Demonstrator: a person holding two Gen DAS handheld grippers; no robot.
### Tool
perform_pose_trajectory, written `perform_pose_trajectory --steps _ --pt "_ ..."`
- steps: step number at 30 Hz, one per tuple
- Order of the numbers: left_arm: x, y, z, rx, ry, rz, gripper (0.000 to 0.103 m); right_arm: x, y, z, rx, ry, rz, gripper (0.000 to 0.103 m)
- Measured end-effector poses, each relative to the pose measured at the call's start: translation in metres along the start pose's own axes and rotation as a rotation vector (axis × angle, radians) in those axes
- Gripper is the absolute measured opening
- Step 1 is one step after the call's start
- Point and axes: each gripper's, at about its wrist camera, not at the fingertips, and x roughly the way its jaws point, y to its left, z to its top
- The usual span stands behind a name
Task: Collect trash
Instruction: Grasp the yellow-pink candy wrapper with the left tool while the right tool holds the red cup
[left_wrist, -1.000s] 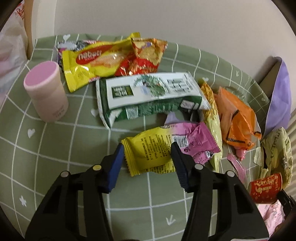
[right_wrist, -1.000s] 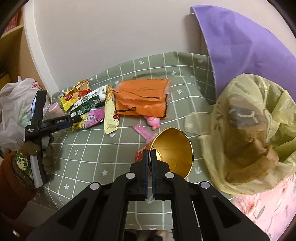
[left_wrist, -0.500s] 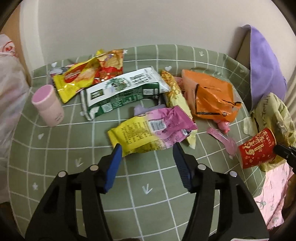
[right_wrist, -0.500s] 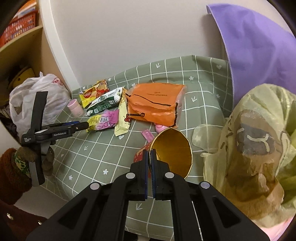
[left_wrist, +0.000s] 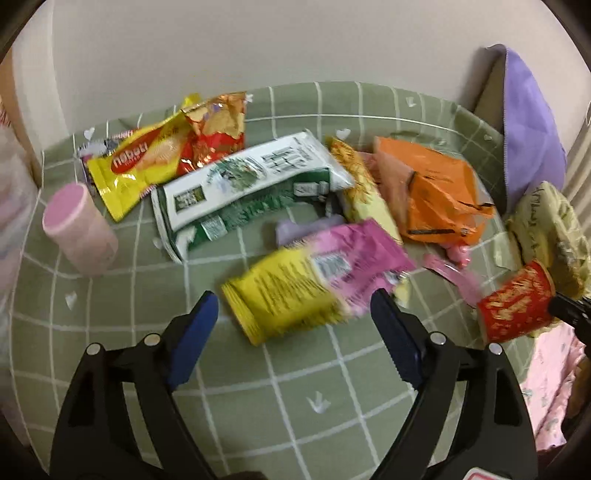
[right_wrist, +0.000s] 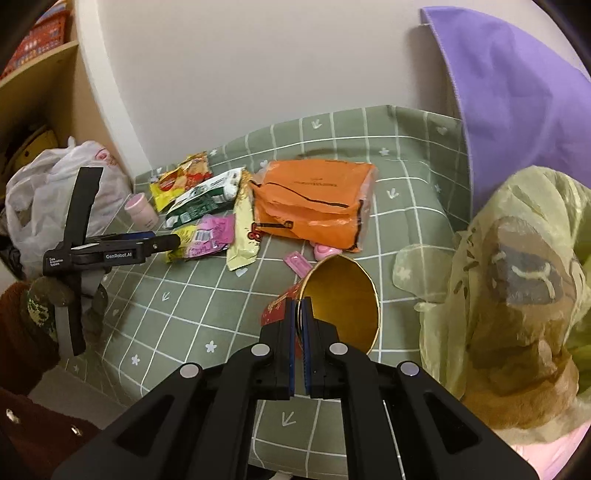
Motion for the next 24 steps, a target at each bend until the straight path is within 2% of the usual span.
perform_pose_trajectory --steps 5,10,16,18,19,20,24 --pt "0.02 0.007 0.013 0.051 0.024 -0.011 0.073 -0.003 0.0 -0.004 0.027 0.005 -0.022 0.005" --pt "0.044 0.002 0.009 0.101 0.114 -0.044 0.069 -0.005 0.0 -0.004 0.042 0.007 -0.043 0.005" --pt "0.039 -0.014 -0.009 0.156 0.11 0.048 0.069 -0.005 0.001 -0.001 0.032 0.008 -0.088 0.006" --pt "0.035 -0.016 -0.012 0.133 0.108 0.072 0.055 -0.004 0.0 0.001 0.03 0.006 -0.095 0.006" --pt "0.033 -0.016 -0.013 0.099 0.109 0.057 0.05 -0.004 0.0 0.003 0.027 0.003 -0.102 0.006" --pt "0.029 -0.014 -0.012 0.052 0.11 0.026 0.031 -0.005 0.0 0.005 0.022 -0.002 -0.105 0.006" --pt "0.003 -0.017 -0.006 -0.004 0.046 0.007 0.031 -0.012 0.002 0.019 -0.001 -0.037 -0.084 0.006"
